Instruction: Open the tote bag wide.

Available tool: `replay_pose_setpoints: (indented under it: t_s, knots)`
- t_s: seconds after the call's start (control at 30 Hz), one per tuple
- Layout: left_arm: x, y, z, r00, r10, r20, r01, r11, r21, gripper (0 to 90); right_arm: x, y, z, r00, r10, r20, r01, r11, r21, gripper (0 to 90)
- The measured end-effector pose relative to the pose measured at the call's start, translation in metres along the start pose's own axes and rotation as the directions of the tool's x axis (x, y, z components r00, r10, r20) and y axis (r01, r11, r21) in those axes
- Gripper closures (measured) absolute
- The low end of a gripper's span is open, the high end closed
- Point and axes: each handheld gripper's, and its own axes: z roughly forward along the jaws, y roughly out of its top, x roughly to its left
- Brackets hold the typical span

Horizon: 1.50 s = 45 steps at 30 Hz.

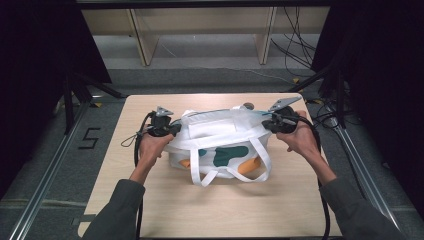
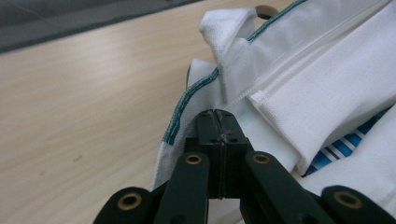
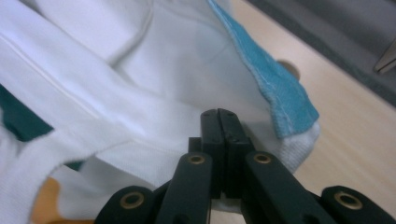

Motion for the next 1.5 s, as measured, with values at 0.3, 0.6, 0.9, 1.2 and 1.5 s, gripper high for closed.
replay_pose_setpoints:
  t_s: [0.3, 0.6, 0.9, 1.2, 1.5]
  knots:
    - [0.005, -0.014, 0.022, 0.9990, 0.040, -0.022, -0.038, 0.9969, 0.069, 89.6, -0.004, -0.028, 0.054, 0.9960, 0.076, -0.048, -0.071, 0.994, 0.086, 90.0]
    - [-0.010, 0.003, -0.002, 0.9987, 0.051, -0.003, -0.051, 0.9980, 0.036, 89.4, -0.007, -0.010, 0.028, 0.9921, 0.110, -0.061, -0.110, 0.994, -0.003, 90.0]
    - [-0.045, 0.017, -0.001, 0.9847, 0.086, 0.151, -0.092, 0.9953, 0.031, 89.4, 0.021, 0.029, 0.043, 0.9888, 0.039, -0.144, -0.045, 0.998, -0.041, 90.0]
    - [-0.058, 0.021, 0.029, 0.9811, 0.059, 0.184, -0.075, 0.9937, 0.083, 89.4, 0.035, 0.013, 0.047, 0.9781, 0.040, -0.204, -0.026, 0.997, 0.069, 90.0]
    - [-0.057, 0.028, 0.047, 0.9877, 0.035, 0.152, -0.052, 0.9926, 0.109, 89.4, 0.062, -0.034, 0.036, 0.9526, -0.046, -0.301, 0.090, 0.987, 0.133, 90.0]
